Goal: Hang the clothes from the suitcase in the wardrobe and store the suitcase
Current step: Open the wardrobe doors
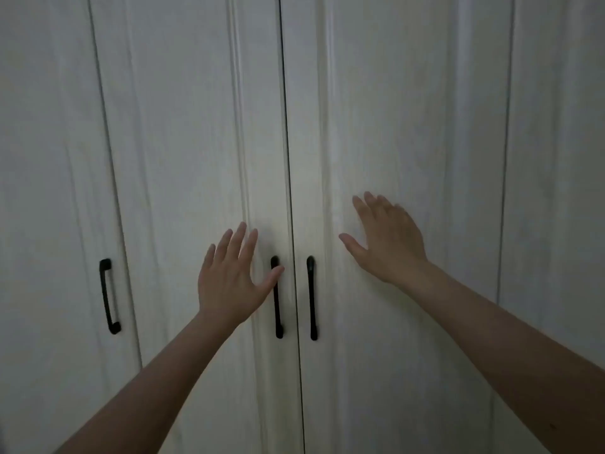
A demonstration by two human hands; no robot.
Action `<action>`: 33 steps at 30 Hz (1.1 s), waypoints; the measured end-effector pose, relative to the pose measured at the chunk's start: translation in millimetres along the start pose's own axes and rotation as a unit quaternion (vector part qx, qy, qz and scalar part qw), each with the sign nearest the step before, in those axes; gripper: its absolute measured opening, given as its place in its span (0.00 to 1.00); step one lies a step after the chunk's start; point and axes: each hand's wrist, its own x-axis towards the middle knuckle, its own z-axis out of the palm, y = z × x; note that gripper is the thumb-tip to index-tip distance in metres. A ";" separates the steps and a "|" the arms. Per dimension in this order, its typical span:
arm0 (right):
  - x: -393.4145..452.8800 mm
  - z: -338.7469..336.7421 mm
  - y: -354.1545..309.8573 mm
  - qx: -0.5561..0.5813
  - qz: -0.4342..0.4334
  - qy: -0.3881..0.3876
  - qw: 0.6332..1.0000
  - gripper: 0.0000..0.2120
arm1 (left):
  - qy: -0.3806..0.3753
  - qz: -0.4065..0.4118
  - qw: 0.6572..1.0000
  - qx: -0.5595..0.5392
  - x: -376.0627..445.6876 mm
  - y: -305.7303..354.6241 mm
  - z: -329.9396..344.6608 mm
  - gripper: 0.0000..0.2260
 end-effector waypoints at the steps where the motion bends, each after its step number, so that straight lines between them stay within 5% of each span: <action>1: 0.8 4.7 0.0 -0.003 -0.004 0.004 1.000 0.34 | -0.010 -0.004 1.000 0.003 -0.1 -0.2 2.0 0.40; 6: 1.5 20.4 -5.2 -0.020 0.006 0.000 1.000 0.33 | -0.004 -0.019 0.999 -0.037 2.8 -2.7 17.6 0.39; 15: -18.6 38.8 -38.7 -0.020 0.014 -0.053 0.998 0.27 | -0.105 -0.067 0.966 -0.226 9.6 -5.3 34.6 0.28; 21: -23.1 40.7 -70.8 0.067 0.123 -0.110 0.984 0.20 | -0.114 -0.044 0.924 -0.362 8.2 -9.2 50.4 0.21; 24: -29.5 53.3 -73.5 0.087 0.130 -0.102 0.982 0.18 | -0.122 -0.073 0.883 -0.447 3.6 -4.6 58.1 0.19; 27: -29.0 62.3 -73.7 0.202 0.154 -0.110 0.961 0.18 | -0.160 -0.153 0.791 -0.571 8.3 0.6 59.7 0.17; 30: -21.4 68.4 -79.0 0.355 0.202 -0.112 0.906 0.19 | -0.182 -0.243 0.691 -0.656 15.8 6.9 57.8 0.17; 33: -8.5 74.2 -88.1 0.484 0.281 -0.119 0.820 0.21 | -0.202 -0.288 0.653 -0.671 20.5 7.1 55.9 0.19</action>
